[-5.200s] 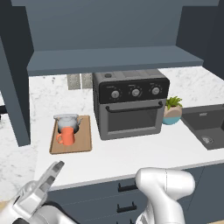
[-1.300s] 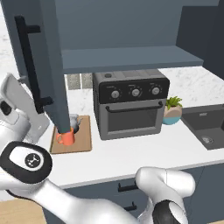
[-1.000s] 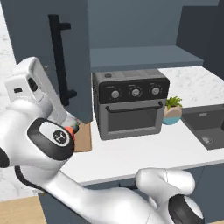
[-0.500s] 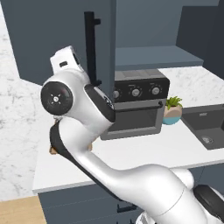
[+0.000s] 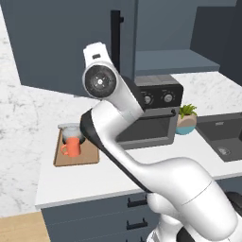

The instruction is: Pick the kettle from the counter and place it on the tray. Then pick the mug from the cabinet and place it on the tray. Then close the cabinet doors.

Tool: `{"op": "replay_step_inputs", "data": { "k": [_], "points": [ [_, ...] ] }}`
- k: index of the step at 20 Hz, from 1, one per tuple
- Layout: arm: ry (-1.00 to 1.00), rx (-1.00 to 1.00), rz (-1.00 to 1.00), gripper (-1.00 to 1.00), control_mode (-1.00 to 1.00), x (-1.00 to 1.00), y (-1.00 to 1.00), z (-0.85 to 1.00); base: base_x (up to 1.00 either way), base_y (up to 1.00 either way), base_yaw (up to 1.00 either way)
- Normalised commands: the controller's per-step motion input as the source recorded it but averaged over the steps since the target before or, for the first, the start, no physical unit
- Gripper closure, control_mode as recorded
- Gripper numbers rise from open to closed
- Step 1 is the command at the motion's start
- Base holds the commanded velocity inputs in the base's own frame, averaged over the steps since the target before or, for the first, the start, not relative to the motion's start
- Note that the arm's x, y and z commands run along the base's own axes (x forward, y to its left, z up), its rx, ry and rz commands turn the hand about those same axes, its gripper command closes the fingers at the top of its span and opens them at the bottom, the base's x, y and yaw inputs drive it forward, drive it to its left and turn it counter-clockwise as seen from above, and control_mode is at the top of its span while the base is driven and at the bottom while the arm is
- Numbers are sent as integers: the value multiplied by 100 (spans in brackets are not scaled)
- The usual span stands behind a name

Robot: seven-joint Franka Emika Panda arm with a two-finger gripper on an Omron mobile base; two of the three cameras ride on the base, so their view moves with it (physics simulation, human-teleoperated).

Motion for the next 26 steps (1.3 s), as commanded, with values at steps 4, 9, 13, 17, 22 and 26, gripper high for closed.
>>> {"op": "replay_step_inputs", "data": {
  "k": [4,9,13,17,22,26],
  "points": [
    [0,14,0,-100,-100,76,-8,0,0,0,0],
    [0,12,0,-100,-100,67,0,-9,0,0,0],
    [0,12,0,-100,-100,72,0,-22,0,0,0],
    [0,11,0,-100,-100,74,0,-27,0,0,0],
    [0,9,0,-100,-100,73,0,-29,0,0,0],
    [1,6,0,-100,-100,72,0,-26,0,0,0]
  ]
}}
